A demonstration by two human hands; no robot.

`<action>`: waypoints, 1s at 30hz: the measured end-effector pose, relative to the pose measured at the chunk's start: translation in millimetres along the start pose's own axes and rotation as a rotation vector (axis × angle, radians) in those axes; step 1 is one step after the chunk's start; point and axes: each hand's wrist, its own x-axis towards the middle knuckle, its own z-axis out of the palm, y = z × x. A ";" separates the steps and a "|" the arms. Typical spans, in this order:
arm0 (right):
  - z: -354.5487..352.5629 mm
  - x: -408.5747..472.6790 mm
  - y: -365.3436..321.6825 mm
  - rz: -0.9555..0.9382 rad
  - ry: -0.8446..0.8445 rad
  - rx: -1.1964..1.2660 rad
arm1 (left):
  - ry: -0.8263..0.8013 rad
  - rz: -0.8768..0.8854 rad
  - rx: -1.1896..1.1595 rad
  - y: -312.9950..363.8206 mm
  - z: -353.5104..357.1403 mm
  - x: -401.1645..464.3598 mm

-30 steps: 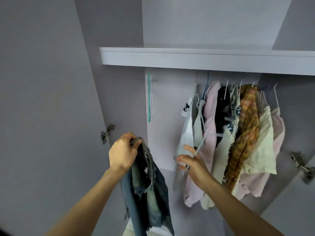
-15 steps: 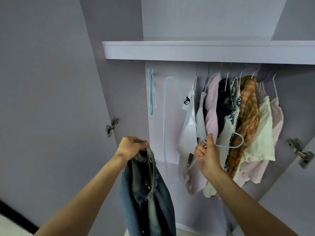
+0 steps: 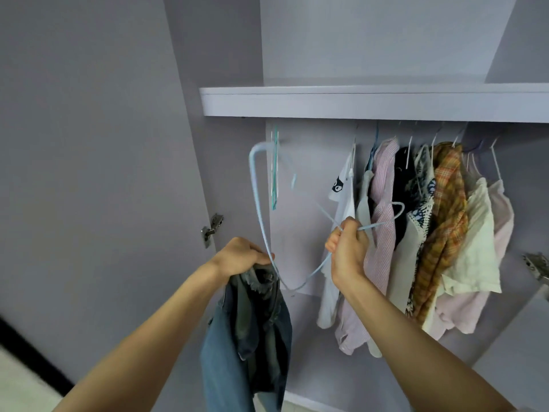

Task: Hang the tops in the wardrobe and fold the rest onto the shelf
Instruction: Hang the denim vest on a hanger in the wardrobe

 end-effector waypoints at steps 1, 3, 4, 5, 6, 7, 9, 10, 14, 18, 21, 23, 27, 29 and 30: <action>-0.6 0.0 3.2 -0.010 0.000 -0.027 | -0.019 0.024 -0.063 2.2 -5.5 -4.7; -1.1 1.1 10.6 0.060 -0.018 -0.003 | -0.037 0.083 -0.108 4.8 -19.5 -13.0; -3.9 4.6 10.7 0.121 -0.028 0.029 | -0.043 0.102 -0.095 8.0 -23.9 -13.8; -4.5 6.7 10.9 0.188 -0.039 0.046 | -0.038 0.108 -0.072 9.1 -29.9 -15.6; -5.1 9.0 9.7 0.242 -0.051 0.030 | -0.033 0.105 -0.044 9.5 -34.9 -16.8; -4.3 10.6 7.2 0.278 -0.066 -0.014 | -0.029 0.097 -0.009 8.8 -39.5 -18.3; -3.3 13.9 2.5 0.262 -0.117 -0.201 | -0.014 0.082 0.068 6.1 -45.6 -19.0; -2.6 13.9 1.0 0.217 -0.153 -0.329 | 0.009 0.087 0.109 4.0 -47.6 -18.7; -3.3 -1.9 6.9 0.079 -0.375 -0.660 | 0.172 0.212 0.423 -1.2 -41.1 -18.5; 1.2 -30.7 25.4 0.107 -0.731 -0.768 | 0.352 0.347 0.442 7.3 -31.9 -27.7; 4.3 -44.1 31.0 0.089 -0.867 -0.785 | 0.329 0.352 0.200 16.3 -35.9 -32.0; 6.0 -45.8 29.1 -0.040 -0.890 -0.893 | 0.338 0.329 0.120 16.9 -39.4 -33.1; 7.8 -38.8 11.9 -0.302 -0.771 -1.090 | 0.490 0.333 0.399 4.9 -43.4 -30.2; 9.3 -31.9 -0.8 -0.376 -0.722 -1.096 | 0.490 0.265 0.491 -6.2 -42.5 -27.4; 11.4 -29.6 -6.7 -0.413 -0.721 -1.133 | 0.477 0.216 0.507 -11.7 -40.2 -25.8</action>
